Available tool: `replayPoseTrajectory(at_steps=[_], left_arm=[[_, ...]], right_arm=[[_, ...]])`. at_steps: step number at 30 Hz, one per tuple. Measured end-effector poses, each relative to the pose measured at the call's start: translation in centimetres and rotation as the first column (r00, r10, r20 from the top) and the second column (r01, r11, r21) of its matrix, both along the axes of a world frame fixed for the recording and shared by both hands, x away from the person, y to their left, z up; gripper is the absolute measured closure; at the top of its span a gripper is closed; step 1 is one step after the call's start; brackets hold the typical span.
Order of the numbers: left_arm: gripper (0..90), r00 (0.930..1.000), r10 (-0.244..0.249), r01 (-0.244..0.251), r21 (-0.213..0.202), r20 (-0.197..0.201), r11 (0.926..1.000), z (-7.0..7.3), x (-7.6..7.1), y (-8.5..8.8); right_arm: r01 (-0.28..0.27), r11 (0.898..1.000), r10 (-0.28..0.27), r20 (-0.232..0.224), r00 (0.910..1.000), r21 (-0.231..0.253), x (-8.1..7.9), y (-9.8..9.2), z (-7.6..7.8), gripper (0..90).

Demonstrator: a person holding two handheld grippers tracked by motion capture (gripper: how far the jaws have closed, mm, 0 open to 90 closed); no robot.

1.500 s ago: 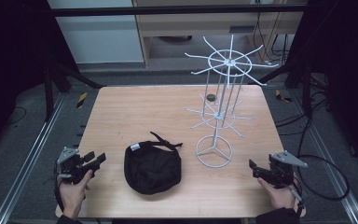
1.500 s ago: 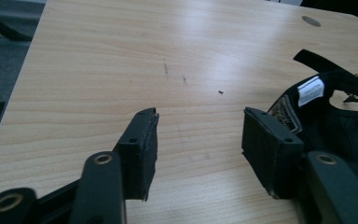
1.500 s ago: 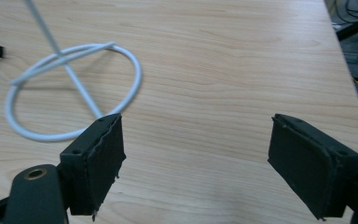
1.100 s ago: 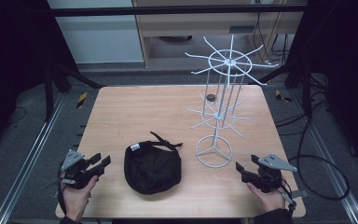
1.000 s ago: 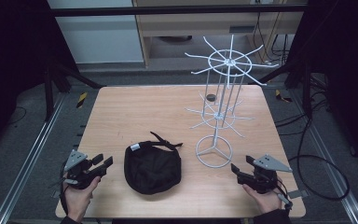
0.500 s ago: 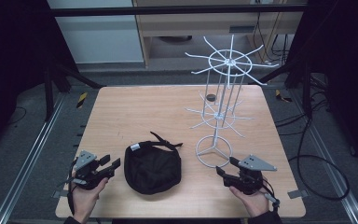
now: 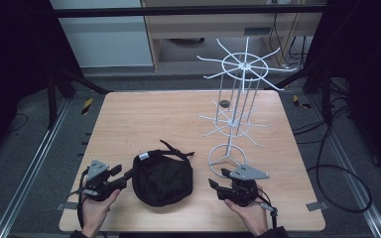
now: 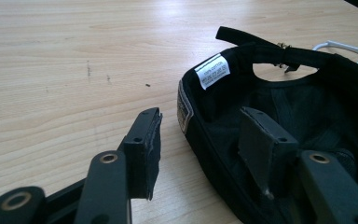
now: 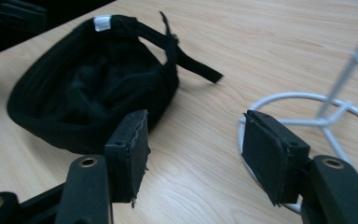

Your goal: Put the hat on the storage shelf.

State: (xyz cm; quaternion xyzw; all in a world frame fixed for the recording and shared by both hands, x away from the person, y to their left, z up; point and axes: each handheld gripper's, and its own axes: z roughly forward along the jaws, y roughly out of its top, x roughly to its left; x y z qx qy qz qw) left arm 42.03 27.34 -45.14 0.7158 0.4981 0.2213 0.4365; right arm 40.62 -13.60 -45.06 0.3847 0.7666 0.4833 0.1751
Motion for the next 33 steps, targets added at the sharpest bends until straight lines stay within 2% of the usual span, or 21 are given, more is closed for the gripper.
replayPoseTrajectory(at_steps=[2, 9, 11, 18, 22, 28, 33], left_arm=[[48.9, 0.9999, -0.01, 0.01, 0.01, -0.009, 0.9999, -0.2, 0.1, -0.4], [49.6, 0.9993, -0.014, 0.015, 0.049, -0.035, 0.9987, -0.8, 0.7, -1.2], [50.6, 0.998, -0.01, 0.014, 0.067, -0.063, 0.9976, -1.2, 1.2, -1.3], [55.0, 0.9948, -0.016, 0.024, 0.075, -0.1, 0.9969, -1.8, 1.6, -1.2], [62.1, 0.993, -0.023, 0.033, 0.084, -0.116, 0.996, -2.0, 1.7, -1.4], [68.0, 0.9899, -0.026, 0.038, 0.086, -0.14, 0.9956, -2.2, 1.7, -1.6], [72.3, 0.9876, -0.03, 0.041, 0.072, -0.154, 0.9965, -2.3, 1.7, -1.7]], right_arm=[[-0.019, 1.0, 0.019, -0.004, 0.9998, -0.003, 0.2, 1.0, 0.1, 43.0], [-0.054, 0.999, 0.054, -0.023, 0.9983, -0.001, 0.4, 2.6, 0.1, 46.6], [-0.063, 0.998, 0.063, -0.033, 0.9975, 0.001, 0.5, 3.3, -0.1, 47.4], [-0.083, 0.997, 0.083, -0.06, 0.9947, -0.003, 0.9, 4.7, -0.7, 48.0], [-0.1, 0.995, 0.1, -0.086, 0.9913, -0.004, 1.0, 5.9, -1.0, 47.0], [-0.107, 0.994, 0.109, -0.119, 0.987, 0.016, 1.2, 6.3, -1.7, 46.8], [-0.113, 0.994, 0.113, -0.139, 0.9838, 0.007, 1.3, 7.0, -2.1, 47.4]])
